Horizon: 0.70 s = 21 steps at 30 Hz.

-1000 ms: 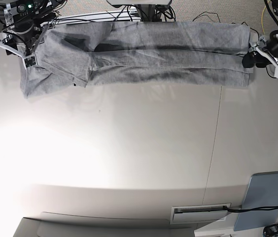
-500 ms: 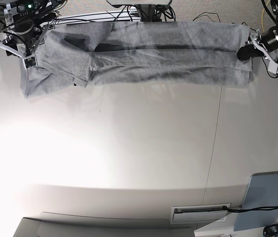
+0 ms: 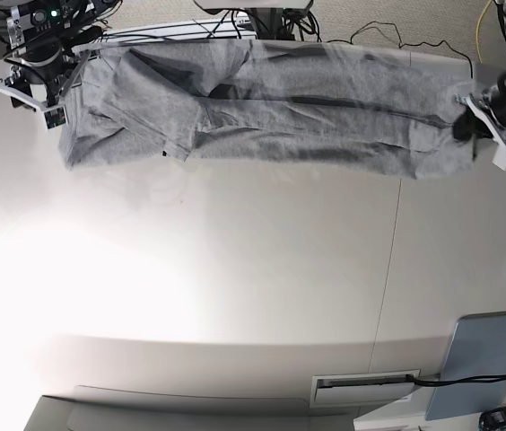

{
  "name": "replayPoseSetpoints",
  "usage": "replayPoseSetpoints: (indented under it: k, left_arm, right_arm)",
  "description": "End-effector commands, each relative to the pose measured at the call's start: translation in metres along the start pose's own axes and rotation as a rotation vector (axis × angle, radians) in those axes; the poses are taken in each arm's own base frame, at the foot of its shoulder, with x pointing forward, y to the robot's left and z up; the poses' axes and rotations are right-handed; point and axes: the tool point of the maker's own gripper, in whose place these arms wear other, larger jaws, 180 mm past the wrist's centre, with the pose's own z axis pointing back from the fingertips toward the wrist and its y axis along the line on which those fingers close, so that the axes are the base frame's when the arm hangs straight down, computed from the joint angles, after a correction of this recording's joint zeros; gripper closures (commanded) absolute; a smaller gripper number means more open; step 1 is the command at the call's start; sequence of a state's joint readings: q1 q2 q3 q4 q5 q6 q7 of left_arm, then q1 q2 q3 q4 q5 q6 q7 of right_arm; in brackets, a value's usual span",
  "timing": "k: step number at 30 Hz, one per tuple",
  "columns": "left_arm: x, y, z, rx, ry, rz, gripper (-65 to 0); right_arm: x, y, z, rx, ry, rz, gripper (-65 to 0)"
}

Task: Fold the T-shirt properly
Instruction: 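Grasp the strip end with the left gripper and fold it toward the right gripper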

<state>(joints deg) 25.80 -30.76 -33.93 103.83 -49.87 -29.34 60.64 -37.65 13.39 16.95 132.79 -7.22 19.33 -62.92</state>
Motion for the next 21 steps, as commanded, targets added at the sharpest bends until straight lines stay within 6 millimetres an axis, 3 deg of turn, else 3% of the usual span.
replayPoseSetpoints:
  k: [1, 7, 11, 13, 16, 21]
  left_arm:
    - [0.009, -0.016, 0.008, -0.019, -0.036, -0.039, 0.0]
    - [0.034, -0.125, 0.029, -0.218, -0.230, -0.055, 0.0]
    - [0.029, -0.178, 0.014, -0.359, -0.214, -0.020, 0.0]
    - [0.025, -0.194, 0.000, -0.362, -0.194, -0.003, 0.0]
    - [0.027, -0.203, -0.018, -0.292, -0.198, 0.030, 0.0]
    - [0.032, -0.233, -0.032, -0.319, -0.185, -0.026, 0.0]
  right_arm:
    - [0.006, -0.008, 0.004, -0.028, -0.026, 0.007, -24.7]
    - [0.010, -0.008, 0.003, -0.024, -0.040, -0.001, -24.7]
    - [0.012, -0.008, 0.003, -0.023, -0.049, -0.007, -24.7]
    - [0.012, -0.008, 0.003, -0.023, -0.049, -0.007, -24.7]
    - [0.012, -0.008, 0.003, -0.023, -0.049, -0.007, -24.7]
    - [0.014, -0.008, 0.003, -0.023, -0.056, -0.007, -24.7]
